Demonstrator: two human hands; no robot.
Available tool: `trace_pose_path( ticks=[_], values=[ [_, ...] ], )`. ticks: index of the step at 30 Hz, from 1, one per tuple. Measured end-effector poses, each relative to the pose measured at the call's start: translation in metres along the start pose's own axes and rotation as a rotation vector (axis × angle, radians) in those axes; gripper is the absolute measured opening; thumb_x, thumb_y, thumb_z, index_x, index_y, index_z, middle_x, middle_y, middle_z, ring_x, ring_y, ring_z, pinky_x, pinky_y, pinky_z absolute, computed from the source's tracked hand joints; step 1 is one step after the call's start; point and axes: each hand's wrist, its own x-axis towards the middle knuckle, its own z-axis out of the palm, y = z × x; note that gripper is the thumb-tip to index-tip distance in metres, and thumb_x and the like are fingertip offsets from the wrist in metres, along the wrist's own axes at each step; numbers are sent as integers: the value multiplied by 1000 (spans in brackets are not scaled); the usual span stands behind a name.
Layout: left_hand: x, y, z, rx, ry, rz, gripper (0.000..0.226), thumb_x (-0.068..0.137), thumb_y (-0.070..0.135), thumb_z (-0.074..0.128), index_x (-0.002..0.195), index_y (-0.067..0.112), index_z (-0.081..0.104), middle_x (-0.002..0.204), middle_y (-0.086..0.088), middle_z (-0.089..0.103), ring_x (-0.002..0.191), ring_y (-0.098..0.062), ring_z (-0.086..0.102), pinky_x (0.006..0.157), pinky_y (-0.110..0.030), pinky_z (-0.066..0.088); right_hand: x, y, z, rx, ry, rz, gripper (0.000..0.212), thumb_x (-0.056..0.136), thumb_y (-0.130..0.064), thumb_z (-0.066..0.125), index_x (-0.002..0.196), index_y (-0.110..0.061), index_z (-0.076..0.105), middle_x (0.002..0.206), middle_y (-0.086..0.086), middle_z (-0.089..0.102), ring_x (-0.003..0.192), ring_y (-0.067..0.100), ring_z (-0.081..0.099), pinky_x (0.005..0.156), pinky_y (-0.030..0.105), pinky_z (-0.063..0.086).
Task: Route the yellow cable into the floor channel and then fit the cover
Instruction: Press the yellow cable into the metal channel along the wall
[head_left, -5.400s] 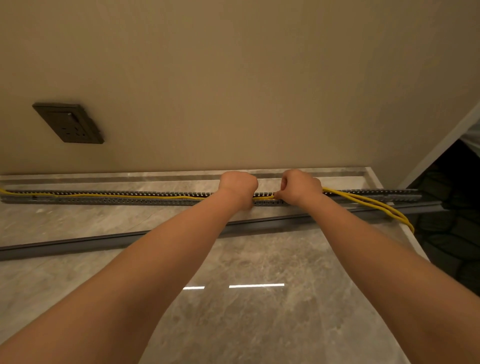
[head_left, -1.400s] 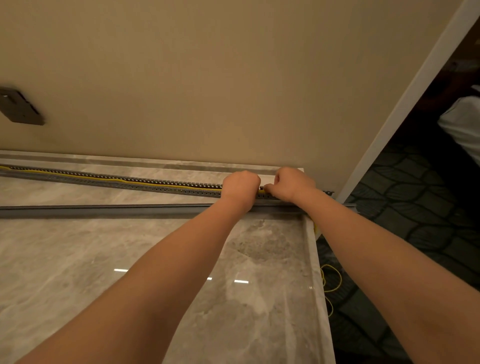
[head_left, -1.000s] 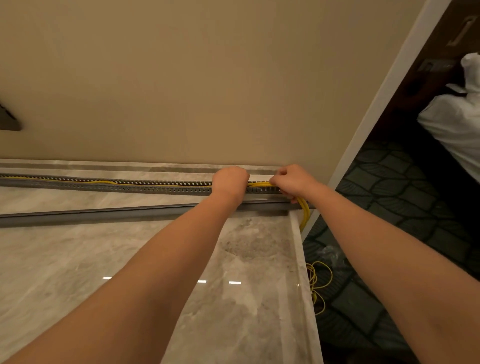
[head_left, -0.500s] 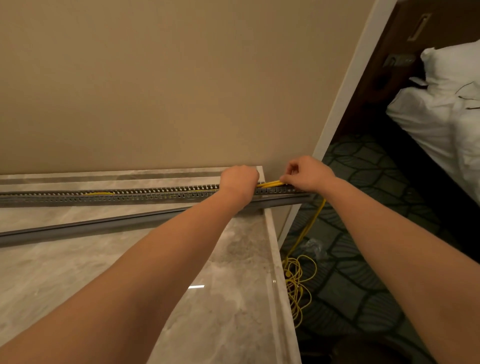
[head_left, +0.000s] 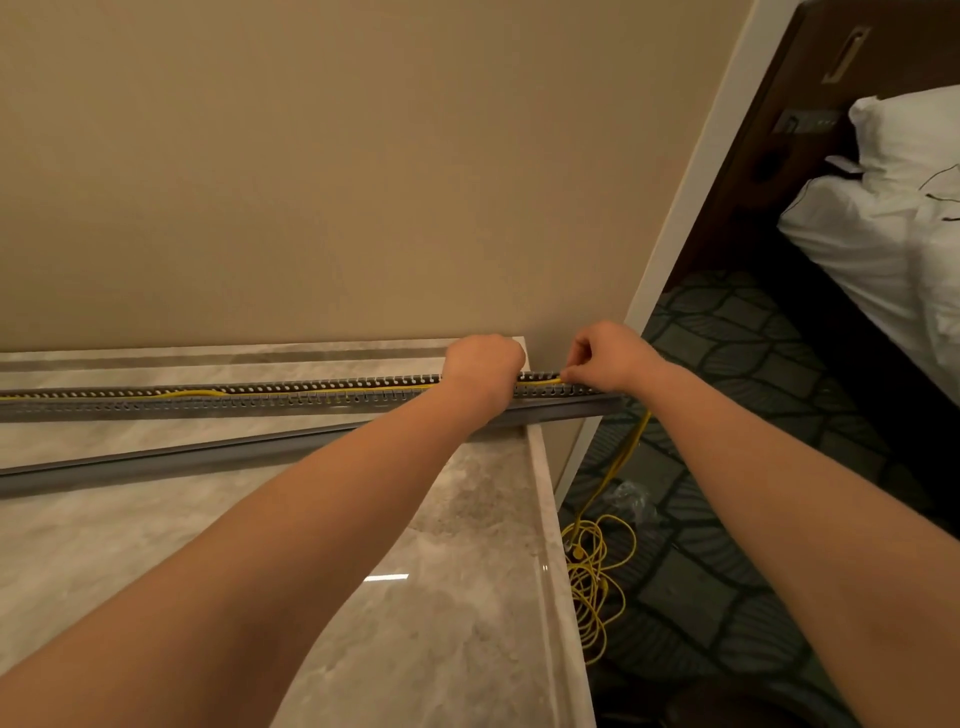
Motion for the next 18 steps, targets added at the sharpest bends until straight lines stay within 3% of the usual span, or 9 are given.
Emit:
trace_pose_path(
  ticks=[5,9,14,18],
  values=[
    [1,13,3,-63,35,78,25,89,20,58,111,25,69,108,-5,68,102,-29,64,75,-35,50,1,3,5,65,21,12,22,75,-25,79,63,-24,61,68,-6,63,68,12,58,65,29,45],
    [2,22,7,-1,59,128,25,92,17,56,111,25,68,106,-4,68,98,-28,65,73,-37,52,0,6,10,134,21,-9,20,77,-23,76,65,-25,60,72,-4,65,71,13,60,66,30,47],
    [5,21,8,18,44,146,29,92,13,55,116,24,67,113,-3,67,104,-27,64,82,-39,55,0,9,4,200,-29,-34,24,77,-10,66,63,-28,64,70,-10,65,75,12,61,69,26,48],
    [6,20,7,-13,23,135,30,91,14,55,115,26,67,113,-3,68,104,-28,63,82,-37,54,-5,24,-14,177,-118,8,23,72,-7,64,65,-29,69,66,-11,65,62,4,59,53,16,42]
  ],
)
